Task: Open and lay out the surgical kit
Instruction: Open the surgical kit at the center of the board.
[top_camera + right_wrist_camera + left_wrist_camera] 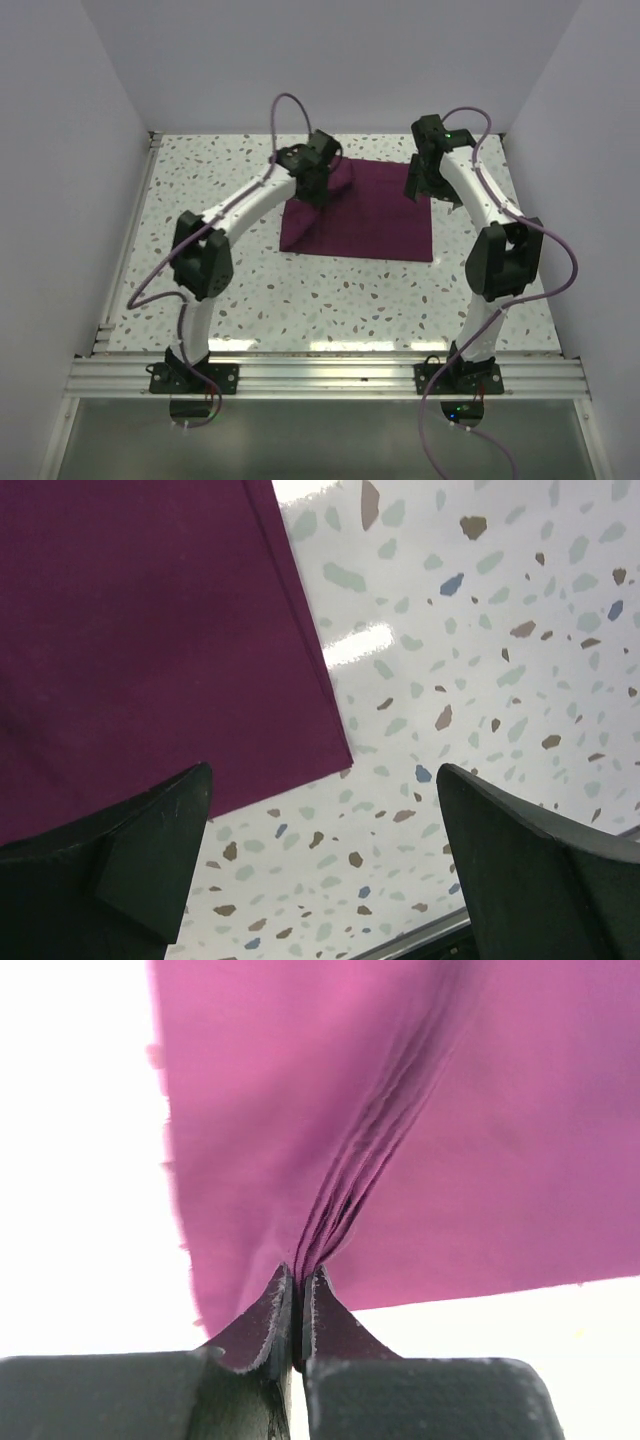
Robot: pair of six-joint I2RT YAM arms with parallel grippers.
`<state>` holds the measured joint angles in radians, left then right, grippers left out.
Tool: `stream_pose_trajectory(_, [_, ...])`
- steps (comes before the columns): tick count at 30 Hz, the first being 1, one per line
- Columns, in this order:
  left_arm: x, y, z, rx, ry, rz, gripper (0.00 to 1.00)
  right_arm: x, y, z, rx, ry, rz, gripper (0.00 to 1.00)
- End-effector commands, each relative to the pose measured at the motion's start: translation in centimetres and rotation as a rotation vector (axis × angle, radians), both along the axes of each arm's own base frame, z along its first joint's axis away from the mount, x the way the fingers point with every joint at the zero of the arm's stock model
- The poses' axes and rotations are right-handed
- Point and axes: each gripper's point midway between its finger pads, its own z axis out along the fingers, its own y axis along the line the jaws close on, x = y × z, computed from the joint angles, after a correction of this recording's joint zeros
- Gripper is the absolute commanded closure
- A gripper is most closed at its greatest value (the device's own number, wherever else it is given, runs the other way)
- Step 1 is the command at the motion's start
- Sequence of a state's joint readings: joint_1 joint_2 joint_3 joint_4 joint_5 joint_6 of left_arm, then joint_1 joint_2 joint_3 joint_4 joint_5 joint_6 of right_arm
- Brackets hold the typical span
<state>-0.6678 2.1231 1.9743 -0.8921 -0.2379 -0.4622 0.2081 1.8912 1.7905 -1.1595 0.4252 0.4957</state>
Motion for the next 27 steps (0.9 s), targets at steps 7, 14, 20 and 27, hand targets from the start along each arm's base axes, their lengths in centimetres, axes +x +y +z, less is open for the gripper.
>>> stream_pose_trajectory(7, [-1.7,17.8,1.7,-0.122,-0.018,0.424,0.91,4.7,2.6,-0.5,0.107,-0.031,0.042,0.02])
stream_pose_trajectory(14, [-5.8,20.7,-2.3,-0.117,0.092,0.49,0.0,9.1,4.6,-2.1,0.171,-0.074,0.108,0.02])
stream_pose_trajectory(20, [-5.7,21.5,-1.2,-0.081,0.069,0.472,0.01,12.4,4.4,-1.6,0.202,-0.141,0.091,0.02])
stream_pose_trajectory(27, [-5.9,22.2,-1.0,-0.046,0.067,0.468,0.03,14.9,2.9,-3.5,0.244,-0.156,0.036,0.02])
